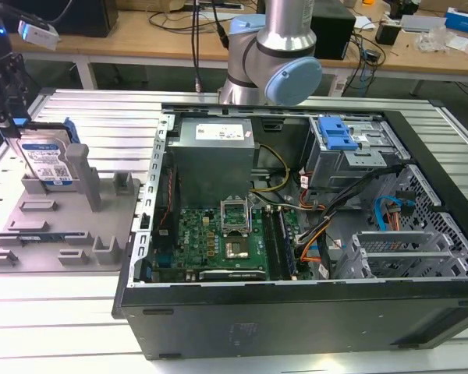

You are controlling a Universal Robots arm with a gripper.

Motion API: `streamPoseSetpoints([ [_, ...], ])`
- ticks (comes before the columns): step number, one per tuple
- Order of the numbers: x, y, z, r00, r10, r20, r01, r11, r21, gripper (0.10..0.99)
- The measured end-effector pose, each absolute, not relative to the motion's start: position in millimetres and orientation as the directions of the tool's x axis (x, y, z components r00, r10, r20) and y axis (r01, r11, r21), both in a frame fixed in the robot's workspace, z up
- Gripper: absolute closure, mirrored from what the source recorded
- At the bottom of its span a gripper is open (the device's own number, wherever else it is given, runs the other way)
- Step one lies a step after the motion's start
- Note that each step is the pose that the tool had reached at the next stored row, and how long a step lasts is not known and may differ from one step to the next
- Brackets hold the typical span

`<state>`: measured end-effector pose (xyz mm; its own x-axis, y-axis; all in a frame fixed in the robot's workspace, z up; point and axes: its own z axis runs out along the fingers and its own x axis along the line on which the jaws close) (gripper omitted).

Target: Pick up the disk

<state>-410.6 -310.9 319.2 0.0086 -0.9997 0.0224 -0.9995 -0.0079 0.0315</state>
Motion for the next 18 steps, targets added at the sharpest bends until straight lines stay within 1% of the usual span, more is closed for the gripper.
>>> streamPoseSetpoints([
  [18,-411,-311,307,0.009,-1.000,0.023,-0.999,-0.008,0.032,0.604],
])
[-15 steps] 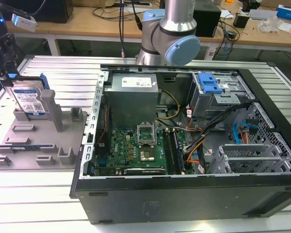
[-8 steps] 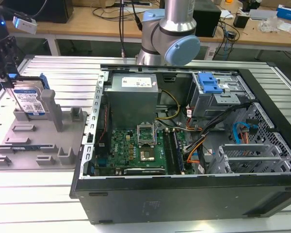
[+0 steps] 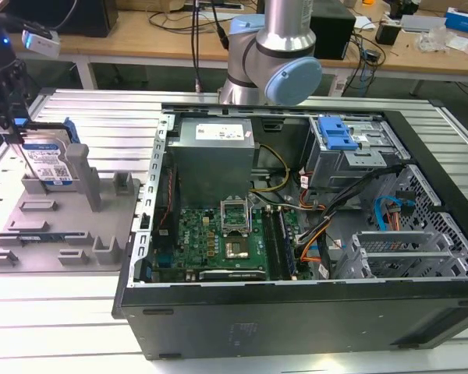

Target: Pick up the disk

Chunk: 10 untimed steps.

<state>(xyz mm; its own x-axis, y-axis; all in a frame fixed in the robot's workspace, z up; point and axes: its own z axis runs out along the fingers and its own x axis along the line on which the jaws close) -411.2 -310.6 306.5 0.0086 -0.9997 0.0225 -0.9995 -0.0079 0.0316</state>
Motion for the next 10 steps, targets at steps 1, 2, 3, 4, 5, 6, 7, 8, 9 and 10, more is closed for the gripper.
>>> streamPoseSetpoints([
  [1,-411.2,-310.6,305.8,0.009,-1.000,0.023,-0.999,-0.008,0.032,0.604],
  [2,-411.2,-310.6,305.1,0.009,-1.000,0.023,-0.999,-0.008,0.032,0.604],
  [3,-411.3,-310.6,304.3,0.009,-1.000,0.023,-0.999,-0.008,0.032,0.604],
  [4,-411.4,-310.6,303.5,0.009,-1.000,0.023,-0.999,-0.008,0.032,0.604],
  [5,-411.5,-310.6,301.8,0.009,-1.000,0.023,-0.999,-0.008,0.031,0.604],
  [6,-411.7,-310.6,300.5,0.009,-1.000,0.022,-0.999,-0.008,0.031,0.604],
  [7,-411.8,-310.6,299.9,0.009,-1.000,0.023,-0.999,-0.008,0.032,0.604],
  [8,-411.8,-310.6,299.7,0.009,-1.000,0.023,-0.999,-0.008,0.032,0.604],
  [9,-411.8,-310.6,299.3,0.009,-1.000,0.023,-0.999,-0.008,0.032,0.604],
  [10,-411.8,-310.6,299.2,0.009,-1.000,0.023,-0.999,-0.008,0.032,0.604],
])
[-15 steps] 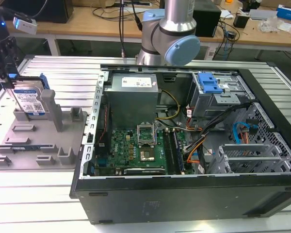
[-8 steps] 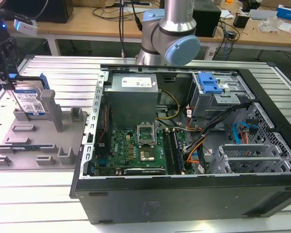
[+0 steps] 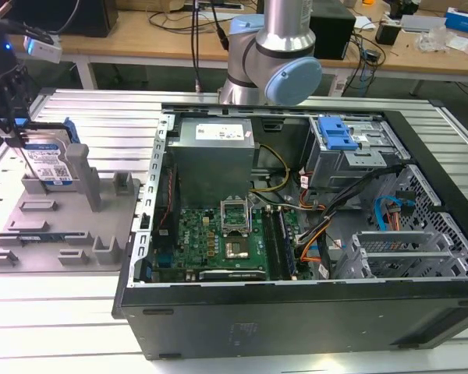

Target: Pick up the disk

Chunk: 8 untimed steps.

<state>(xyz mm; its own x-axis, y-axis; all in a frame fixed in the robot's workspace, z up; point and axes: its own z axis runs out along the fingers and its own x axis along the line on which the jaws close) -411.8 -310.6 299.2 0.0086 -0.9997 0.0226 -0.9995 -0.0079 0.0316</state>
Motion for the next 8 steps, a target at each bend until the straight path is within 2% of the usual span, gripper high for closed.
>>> streamPoseSetpoints([
  [8,-411.8,-310.5,297.9,0.009,-1.000,0.022,-0.999,-0.008,0.031,0.604],
])
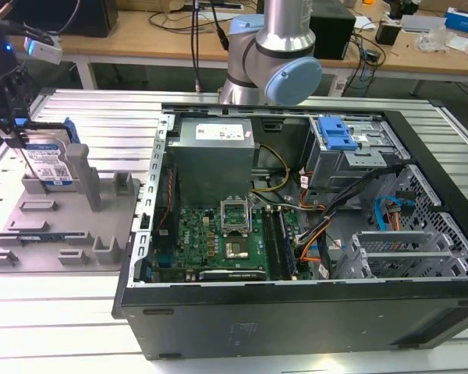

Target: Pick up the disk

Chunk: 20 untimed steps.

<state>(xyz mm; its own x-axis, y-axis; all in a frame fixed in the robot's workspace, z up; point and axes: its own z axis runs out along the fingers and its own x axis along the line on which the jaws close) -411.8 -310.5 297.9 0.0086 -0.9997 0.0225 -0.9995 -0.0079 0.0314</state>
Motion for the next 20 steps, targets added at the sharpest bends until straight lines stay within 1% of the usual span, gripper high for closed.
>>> streamPoseSetpoints([
  [11,-411.8,-310.6,297.7,0.009,-1.000,0.023,-0.999,-0.008,0.031,0.604],
  [12,-411.8,-310.6,297.7,0.009,-1.000,0.022,-0.999,-0.008,0.031,0.616],
  [13,-411.8,-310.6,297.7,0.009,-1.000,0.022,-0.999,-0.008,0.031,0.690],
  [20,-411.8,-310.6,297.7,0.009,-1.000,0.023,-0.999,-0.008,0.031,0.690],
])
